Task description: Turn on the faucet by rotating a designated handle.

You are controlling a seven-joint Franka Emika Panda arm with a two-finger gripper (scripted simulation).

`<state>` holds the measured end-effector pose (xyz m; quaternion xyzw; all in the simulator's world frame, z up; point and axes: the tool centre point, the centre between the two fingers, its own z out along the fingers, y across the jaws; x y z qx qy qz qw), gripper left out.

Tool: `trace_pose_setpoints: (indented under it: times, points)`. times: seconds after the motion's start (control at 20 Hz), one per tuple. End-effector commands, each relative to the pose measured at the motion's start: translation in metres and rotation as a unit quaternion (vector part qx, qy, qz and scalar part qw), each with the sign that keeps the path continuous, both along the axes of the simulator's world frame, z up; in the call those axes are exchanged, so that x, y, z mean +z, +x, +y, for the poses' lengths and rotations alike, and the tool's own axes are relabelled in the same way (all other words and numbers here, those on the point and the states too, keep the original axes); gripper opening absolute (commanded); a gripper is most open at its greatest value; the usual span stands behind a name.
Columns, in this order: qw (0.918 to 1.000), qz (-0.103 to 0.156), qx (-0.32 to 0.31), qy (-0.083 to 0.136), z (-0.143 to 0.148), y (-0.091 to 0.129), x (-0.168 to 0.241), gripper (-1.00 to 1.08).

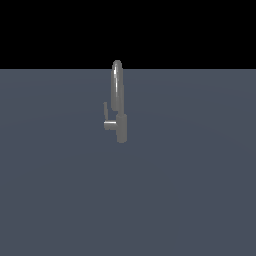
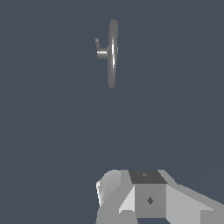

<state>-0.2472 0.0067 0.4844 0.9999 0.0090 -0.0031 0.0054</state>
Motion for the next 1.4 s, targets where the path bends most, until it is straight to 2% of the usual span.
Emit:
trace_pose_setpoints:
  times: [0.0,0.45,0.8,1.05,1.35]
  points:
    - [1.0000,0.000,0.000,0.000,0.000,0.000,0.000,-1.00]
    - [0.9997,-0.004,0.021,0.013,0.017,0.007,-0.001,-1.00]
    - [0.9998,-0.010,0.014,0.012,0.017,0.007,0.003,-1.00]
    - [0.9994,-0.032,-0.012,0.008,0.021,0.007,0.019,-1.00]
    - [0.9949,-0.077,-0.065,0.000,0.031,0.007,0.049,-1.00]
